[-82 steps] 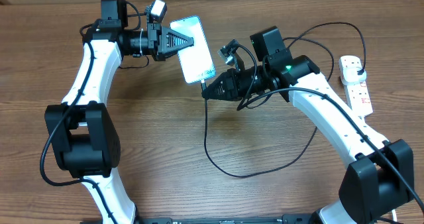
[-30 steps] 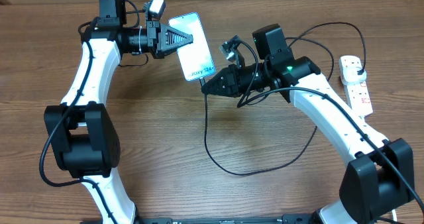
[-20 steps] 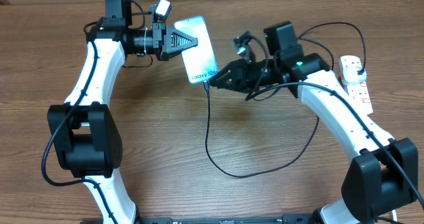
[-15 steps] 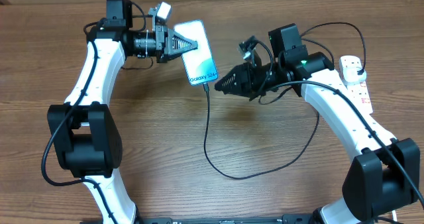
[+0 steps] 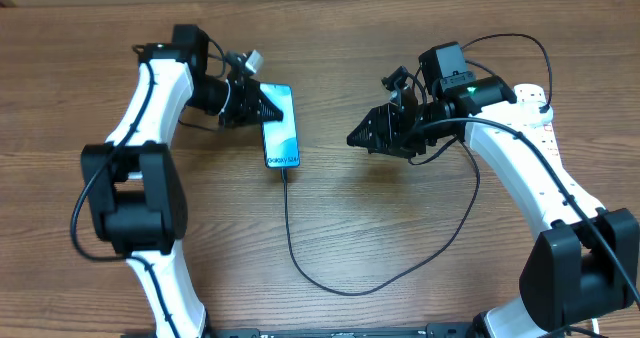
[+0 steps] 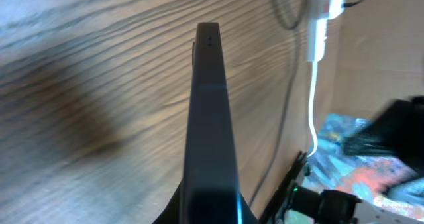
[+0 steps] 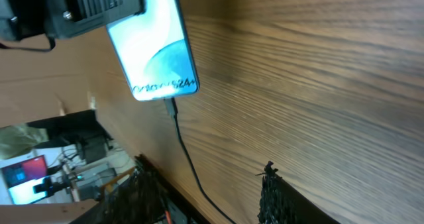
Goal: Plug charger to phone and switch on socket
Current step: 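Lower the plugged phone to the table with the left gripper, release cable, then open the left gripper and release the phone flat on the table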
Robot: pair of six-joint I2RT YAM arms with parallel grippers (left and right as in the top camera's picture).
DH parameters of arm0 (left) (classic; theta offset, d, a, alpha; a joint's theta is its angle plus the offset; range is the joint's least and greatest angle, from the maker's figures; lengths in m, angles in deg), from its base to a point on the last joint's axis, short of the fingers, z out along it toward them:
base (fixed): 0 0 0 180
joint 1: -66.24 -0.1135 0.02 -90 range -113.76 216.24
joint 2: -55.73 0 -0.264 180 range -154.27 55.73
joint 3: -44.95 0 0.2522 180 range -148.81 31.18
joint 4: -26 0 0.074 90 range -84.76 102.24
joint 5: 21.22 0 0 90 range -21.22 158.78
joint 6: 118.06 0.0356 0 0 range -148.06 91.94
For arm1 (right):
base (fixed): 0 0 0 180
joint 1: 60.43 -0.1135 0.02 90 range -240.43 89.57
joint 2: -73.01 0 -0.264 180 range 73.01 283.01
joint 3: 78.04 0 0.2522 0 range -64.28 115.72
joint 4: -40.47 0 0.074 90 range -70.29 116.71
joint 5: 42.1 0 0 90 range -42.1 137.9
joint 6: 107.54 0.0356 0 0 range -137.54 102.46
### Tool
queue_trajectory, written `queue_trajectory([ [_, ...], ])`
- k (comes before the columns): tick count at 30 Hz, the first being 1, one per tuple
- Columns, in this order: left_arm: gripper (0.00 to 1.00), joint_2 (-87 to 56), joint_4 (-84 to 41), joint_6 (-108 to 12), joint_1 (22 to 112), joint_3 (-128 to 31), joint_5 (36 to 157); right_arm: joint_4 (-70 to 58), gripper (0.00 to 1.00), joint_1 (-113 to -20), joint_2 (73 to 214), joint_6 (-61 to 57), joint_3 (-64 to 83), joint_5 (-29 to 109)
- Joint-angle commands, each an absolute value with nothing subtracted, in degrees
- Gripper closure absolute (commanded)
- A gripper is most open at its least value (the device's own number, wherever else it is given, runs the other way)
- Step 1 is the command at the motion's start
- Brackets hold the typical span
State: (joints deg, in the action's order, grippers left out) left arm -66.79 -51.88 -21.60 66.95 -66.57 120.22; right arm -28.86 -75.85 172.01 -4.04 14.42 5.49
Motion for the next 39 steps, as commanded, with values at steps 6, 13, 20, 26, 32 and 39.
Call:
queue_trajectory([
  [6, 0.96, -75.4, -52.1, -18.4, 66.5, -66.4, 119.4, -30.0, 0.43, -77.8, 172.1, -4.5, 15.4, 9.5],
  [13, 0.96, -78.7, -52.2, -18.4, 66.6, -66.4, 119.4, -30.2, 0.43, -77.8, 172.1, -4.5, 15.4, 9.6],
  [20, 0.75, -78.9, -52.1, -18.4, 66.6, -66.4, 116.6, -30.7, 0.43, -77.8, 172.1, -4.5, 15.4, 10.4],
  [26, 0.69, -78.9, -52.4, -19.2, 66.6, -66.4, 111.6, -30.7, 0.43, -77.8, 172.1, -4.5, 15.4, 10.4],
  [32, 0.64, -78.9, -52.2, -19.3, 66.6, -66.4, 108.4, -30.8, 0.42, -77.8, 172.1, -4.5, 15.4, 10.6],
  [39, 0.65, -78.9, -52.0, -19.3, 66.6, -66.4, 108.1, -31.1, 0.43, -77.8, 172.1, -4.5, 15.4, 11.0],
])
